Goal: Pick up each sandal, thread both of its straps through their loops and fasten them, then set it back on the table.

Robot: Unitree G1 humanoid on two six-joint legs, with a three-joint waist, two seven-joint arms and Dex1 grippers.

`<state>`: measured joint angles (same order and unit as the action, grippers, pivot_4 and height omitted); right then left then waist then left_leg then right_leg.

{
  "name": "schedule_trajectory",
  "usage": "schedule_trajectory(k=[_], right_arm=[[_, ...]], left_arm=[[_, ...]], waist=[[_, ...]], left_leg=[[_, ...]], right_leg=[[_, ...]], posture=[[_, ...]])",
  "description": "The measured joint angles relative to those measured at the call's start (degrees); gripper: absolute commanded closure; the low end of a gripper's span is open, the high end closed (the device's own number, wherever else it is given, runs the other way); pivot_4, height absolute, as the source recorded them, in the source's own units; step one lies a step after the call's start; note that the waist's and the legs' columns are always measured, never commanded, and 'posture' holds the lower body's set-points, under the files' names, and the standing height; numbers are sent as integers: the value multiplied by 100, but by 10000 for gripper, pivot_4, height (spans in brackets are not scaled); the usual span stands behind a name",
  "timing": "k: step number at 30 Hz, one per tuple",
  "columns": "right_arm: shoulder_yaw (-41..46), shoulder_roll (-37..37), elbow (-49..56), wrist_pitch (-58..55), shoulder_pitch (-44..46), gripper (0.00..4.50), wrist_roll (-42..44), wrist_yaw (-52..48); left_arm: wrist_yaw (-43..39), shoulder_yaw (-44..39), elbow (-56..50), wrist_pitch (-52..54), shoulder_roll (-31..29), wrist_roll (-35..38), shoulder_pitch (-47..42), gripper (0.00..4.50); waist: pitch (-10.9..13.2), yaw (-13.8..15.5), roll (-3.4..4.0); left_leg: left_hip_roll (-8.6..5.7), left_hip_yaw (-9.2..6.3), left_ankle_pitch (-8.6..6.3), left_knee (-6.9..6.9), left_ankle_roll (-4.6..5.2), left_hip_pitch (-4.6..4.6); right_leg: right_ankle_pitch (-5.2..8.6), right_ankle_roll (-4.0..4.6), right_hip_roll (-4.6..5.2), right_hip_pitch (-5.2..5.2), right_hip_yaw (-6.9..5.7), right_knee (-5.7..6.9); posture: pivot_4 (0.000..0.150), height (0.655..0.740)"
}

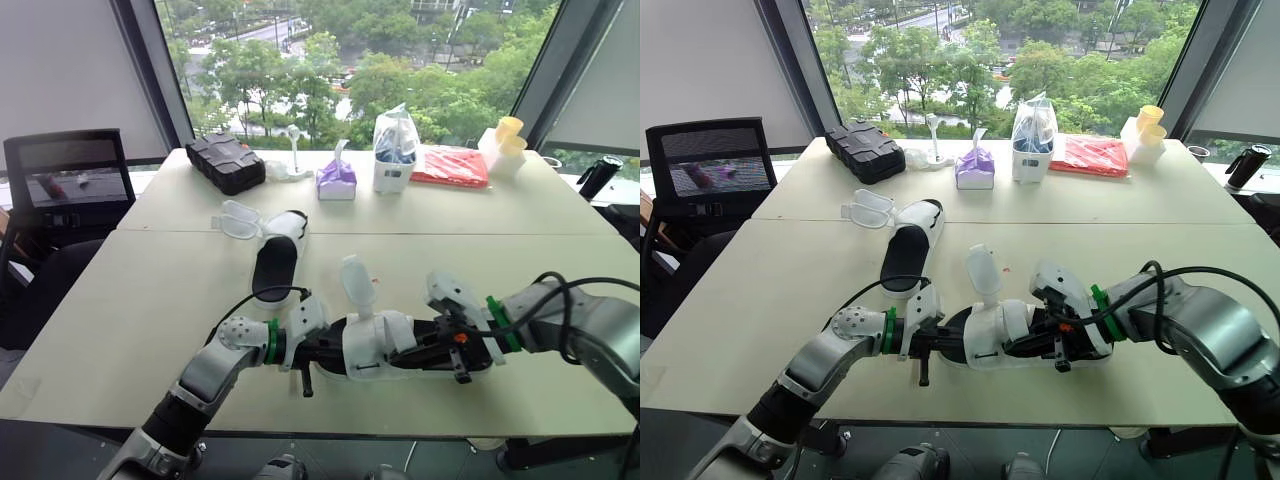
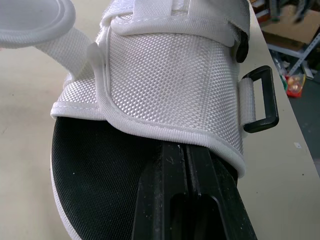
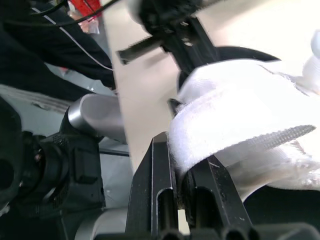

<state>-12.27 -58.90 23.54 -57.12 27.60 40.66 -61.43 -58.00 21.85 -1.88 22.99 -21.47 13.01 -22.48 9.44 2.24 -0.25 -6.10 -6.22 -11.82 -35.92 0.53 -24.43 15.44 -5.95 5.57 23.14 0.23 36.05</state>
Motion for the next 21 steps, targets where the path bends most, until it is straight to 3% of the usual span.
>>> schedule_trajectory(k=[2, 9, 21], right_arm=[[-87, 223, -264, 27, 196, 34437, -118, 7], [-182, 618, -884, 231, 635, 325, -482, 37], [-90, 1198, -1833, 5, 1107, 325, -801, 296]], left_arm=[[15, -4, 12, 0, 10, 0, 0, 45000], [80, -2, 46, -1, 46, -2, -11, 45000], [70, 5, 36, -18, 53, 0, -1, 45000]], waist=[[0, -7, 0], [-3, -23, 4], [-3, -9, 4]], left_leg=[[1, -1, 1, -2, 1, 2], [3, -3, -6, -8, -11, 11], [1, -5, 1, -3, 0, 5]], right_leg=[[-1, 0, -2, 0, 0, 5], [-9, 8, -3, -4, -6, 9], [-11, 5, -1, 2, -12, 8]], posture=[[1500, 7400], [1500, 7400], [1500, 7400]])
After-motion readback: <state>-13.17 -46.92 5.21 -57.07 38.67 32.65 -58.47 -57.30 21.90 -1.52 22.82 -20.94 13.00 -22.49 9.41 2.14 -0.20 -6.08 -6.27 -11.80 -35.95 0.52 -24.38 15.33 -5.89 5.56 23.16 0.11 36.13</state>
